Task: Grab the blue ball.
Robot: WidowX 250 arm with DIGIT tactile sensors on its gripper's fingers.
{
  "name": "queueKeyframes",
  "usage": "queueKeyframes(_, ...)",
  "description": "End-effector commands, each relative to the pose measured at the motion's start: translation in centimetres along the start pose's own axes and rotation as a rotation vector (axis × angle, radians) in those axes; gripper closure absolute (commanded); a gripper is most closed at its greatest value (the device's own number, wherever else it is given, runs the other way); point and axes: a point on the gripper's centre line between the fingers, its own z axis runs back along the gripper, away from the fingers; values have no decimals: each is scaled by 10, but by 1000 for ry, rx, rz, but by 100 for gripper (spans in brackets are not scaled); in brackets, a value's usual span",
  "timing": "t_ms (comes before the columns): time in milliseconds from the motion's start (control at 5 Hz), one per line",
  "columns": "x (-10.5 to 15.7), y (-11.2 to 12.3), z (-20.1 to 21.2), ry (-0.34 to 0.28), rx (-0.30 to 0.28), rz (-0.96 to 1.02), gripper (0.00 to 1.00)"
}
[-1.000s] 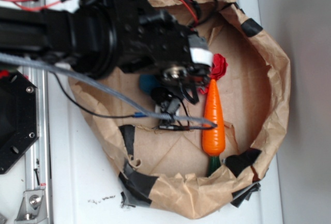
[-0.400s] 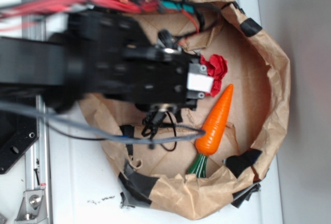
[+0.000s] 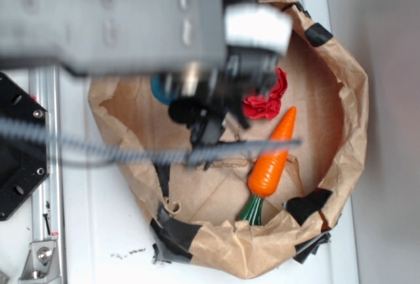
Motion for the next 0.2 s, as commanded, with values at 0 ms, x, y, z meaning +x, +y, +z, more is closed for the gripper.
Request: queueKeyframes(0, 5, 8, 36, -132, -21, 217, 100)
